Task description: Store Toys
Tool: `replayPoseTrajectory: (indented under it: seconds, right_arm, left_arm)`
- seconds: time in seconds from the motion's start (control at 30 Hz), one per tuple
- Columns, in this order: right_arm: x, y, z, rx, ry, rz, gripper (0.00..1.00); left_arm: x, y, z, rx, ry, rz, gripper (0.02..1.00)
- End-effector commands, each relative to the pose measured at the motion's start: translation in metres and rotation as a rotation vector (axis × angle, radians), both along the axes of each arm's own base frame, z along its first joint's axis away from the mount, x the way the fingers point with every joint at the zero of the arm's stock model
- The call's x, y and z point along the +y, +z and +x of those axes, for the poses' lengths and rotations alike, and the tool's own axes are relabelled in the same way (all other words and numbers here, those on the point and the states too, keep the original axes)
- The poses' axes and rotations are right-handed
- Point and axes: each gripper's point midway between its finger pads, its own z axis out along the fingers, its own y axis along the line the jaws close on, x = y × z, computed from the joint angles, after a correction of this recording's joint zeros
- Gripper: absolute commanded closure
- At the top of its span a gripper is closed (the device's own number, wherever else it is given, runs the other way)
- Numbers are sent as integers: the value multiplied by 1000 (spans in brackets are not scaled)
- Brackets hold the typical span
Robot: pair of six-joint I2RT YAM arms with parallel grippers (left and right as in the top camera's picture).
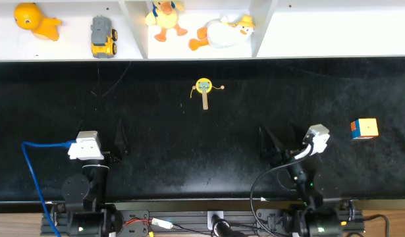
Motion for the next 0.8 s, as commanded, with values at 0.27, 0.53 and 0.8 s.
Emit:
replayPoseTrajectory:
  seconds: [0.27,0.53,0.8]
  right_arm:
    - [24,111,29,164,201,-232,3]
    - [52,108,56,386,309,-431,3]
    - [118,44,56,597,411,-527,3]
  left_arm:
    - [0,-1,0,-5,3,-14,20]
    - [0,-1,0,-5,3,-14,20]
    - [0,-1,0,-6,3,-14,23]
